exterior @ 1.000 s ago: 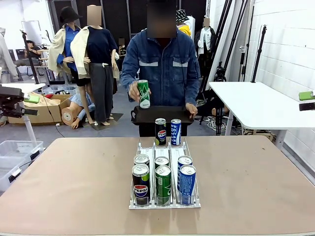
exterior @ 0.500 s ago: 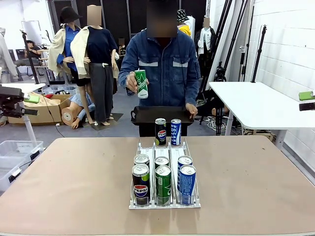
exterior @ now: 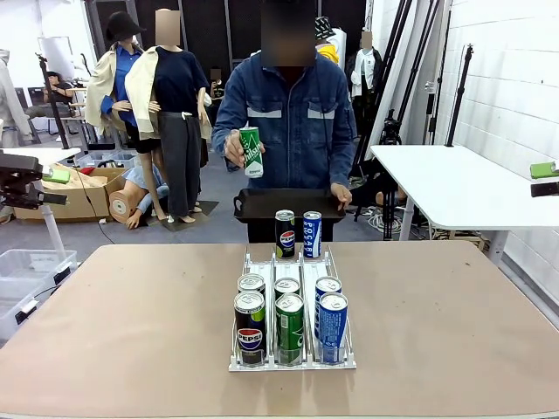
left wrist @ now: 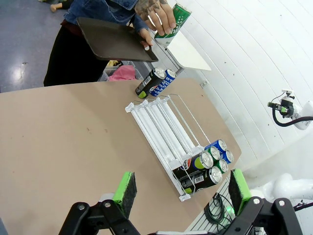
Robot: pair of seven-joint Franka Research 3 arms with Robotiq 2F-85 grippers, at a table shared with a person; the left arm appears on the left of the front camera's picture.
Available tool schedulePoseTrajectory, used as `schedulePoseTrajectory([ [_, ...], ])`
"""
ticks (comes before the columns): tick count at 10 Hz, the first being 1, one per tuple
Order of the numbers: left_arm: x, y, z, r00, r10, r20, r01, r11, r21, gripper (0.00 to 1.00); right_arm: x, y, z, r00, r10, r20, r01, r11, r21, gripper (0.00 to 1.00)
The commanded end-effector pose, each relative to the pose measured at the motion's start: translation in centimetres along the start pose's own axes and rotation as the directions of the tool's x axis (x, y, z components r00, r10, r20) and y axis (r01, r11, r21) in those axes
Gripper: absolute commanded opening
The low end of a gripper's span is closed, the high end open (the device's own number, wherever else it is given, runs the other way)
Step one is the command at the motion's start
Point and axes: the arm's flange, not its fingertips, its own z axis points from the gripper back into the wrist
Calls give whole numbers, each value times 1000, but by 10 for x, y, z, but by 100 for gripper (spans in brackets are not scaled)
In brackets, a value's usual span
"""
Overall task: Retrieve and hand over the desired beverage to the person.
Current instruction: Pick up a can of the same type that the person held from the Automatic Can Dispenser.
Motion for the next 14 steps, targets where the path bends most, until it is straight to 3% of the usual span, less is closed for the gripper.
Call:
schedulePoseTrajectory([
  [1, -1, 0, 1, 1000, -1, 3, 1, 1000, -5, 100, 2, -1, -1, 1000, 4, 13, -4, 1000, 15, 100],
  [14, -1, 0, 1, 1000, -1, 3, 1, 1000, -5, 100, 2, -1, -1, 1000, 4, 13, -4, 1000, 15, 100],
])
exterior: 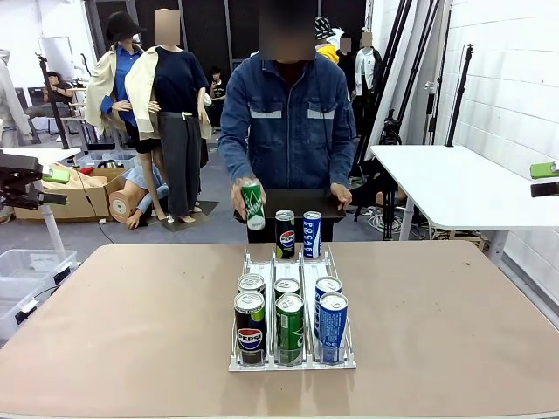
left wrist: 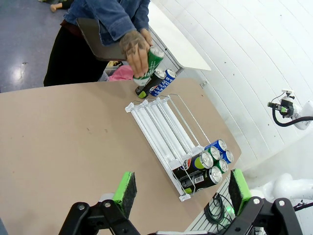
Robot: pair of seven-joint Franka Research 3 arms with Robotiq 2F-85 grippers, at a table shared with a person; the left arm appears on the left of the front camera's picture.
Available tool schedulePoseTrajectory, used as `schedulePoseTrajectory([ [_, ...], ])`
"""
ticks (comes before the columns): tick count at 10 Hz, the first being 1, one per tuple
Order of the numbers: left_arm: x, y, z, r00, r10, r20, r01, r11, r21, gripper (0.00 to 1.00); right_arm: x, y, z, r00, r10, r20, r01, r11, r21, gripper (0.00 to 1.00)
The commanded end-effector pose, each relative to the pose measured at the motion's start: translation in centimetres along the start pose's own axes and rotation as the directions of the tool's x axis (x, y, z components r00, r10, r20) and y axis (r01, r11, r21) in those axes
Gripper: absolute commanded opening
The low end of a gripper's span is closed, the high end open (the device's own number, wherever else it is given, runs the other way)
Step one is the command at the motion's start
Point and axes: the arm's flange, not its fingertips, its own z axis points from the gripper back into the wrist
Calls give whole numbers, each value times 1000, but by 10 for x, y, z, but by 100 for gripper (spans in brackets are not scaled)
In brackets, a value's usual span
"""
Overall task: Retrieve and hand over the desired beverage to the person.
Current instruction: Pick up a can of the same type that the person held from the Automatic Can Dispenser.
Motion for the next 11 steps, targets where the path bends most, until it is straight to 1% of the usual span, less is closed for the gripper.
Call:
schedulePoseTrajectory([
  [1, -1, 0, 1, 1000, -1, 3, 1, 1000, -5, 100, 2, 0, -1, 1000, 4, 13, -5, 1000, 15, 100],
  [11, -1, 0, 1, 1000, -1, 3, 1, 1000, -5, 100, 2, 0, -1, 1000, 4, 13, -5, 1000, 15, 100],
])
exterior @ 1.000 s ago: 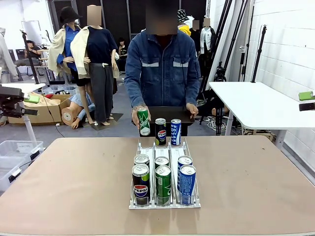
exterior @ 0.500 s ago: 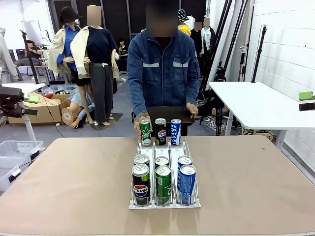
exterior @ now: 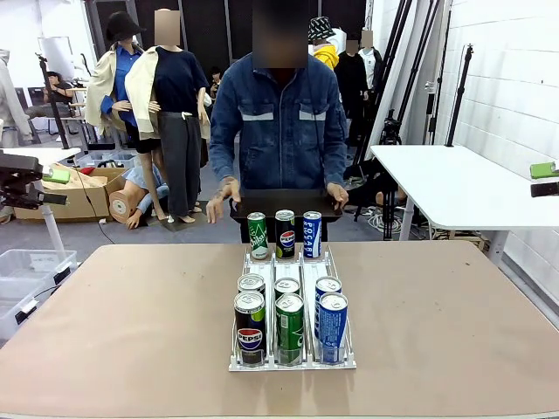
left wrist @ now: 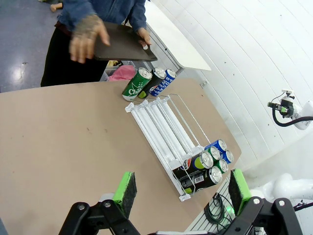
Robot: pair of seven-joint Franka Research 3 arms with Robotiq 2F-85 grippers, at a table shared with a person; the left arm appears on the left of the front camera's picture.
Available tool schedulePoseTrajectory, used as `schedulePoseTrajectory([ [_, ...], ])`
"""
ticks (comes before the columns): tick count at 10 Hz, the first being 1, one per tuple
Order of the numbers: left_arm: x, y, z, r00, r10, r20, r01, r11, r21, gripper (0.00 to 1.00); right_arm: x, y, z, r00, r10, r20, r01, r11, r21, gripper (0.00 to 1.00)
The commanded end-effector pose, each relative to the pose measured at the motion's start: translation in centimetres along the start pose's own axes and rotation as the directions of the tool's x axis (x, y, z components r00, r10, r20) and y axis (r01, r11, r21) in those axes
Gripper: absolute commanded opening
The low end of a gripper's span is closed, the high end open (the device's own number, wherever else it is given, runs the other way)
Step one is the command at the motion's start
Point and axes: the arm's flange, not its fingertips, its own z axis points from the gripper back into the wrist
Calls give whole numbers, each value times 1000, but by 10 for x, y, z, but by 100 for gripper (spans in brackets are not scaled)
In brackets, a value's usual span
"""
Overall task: Retrieve and hand over the desired beverage to the person.
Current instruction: Pick up a can of the same type that the person held from the Automatic Can Dispenser.
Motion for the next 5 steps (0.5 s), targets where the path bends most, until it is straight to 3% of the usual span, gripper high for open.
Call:
schedulePoseTrajectory([
  [1, -1, 0, 1, 1000, -1, 3, 1, 1000, -5, 100, 2, 0, -1, 1000, 4, 13, -5, 1000, 15, 100],
  [5, 0, 0, 0, 1000, 0, 0, 0, 1000, 0, 100, 2, 0, -1, 1000, 4, 13, -5, 1000, 15, 100],
])
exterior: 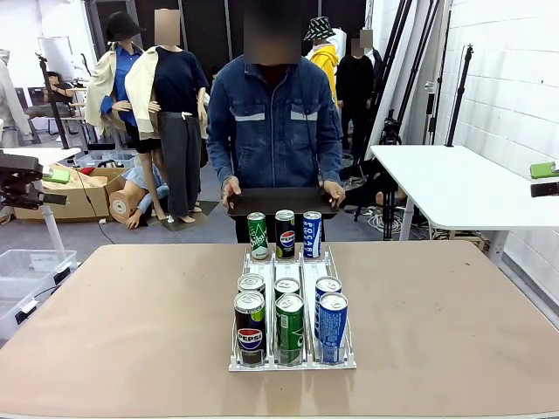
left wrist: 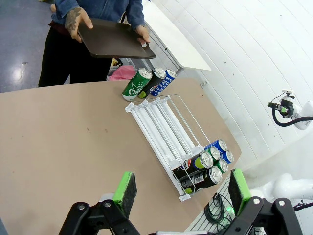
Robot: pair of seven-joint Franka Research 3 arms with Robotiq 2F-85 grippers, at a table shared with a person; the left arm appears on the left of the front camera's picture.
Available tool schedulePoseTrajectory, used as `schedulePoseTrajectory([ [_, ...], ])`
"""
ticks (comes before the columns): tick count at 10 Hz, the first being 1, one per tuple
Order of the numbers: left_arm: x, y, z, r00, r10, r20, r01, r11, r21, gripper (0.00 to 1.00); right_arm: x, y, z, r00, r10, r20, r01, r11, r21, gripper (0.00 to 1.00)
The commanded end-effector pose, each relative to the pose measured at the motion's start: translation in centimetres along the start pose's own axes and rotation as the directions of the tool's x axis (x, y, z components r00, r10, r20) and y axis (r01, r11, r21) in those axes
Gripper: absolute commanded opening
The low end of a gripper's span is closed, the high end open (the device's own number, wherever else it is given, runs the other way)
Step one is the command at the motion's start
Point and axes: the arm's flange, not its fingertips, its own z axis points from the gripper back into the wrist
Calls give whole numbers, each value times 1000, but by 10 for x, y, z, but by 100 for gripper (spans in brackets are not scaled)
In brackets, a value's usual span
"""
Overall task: Retrieve and hand over the desired beverage to the person.
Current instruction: Pick up a can of the same type that the person held from the Automatic Can Dispenser.
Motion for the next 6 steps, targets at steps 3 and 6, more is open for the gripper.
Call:
schedulePoseTrajectory([
  [3, 6, -48, -43, 989, 11, -148, -5, 999, 41, 100, 2, 0, -1, 1000, 4, 13, -5, 1000, 15, 100],
  [6, 3, -106, -98, 947, 2, -322, 20, 998, 64, 100, 2, 0, -1, 1000, 4, 13, -5, 1000, 15, 100],
])
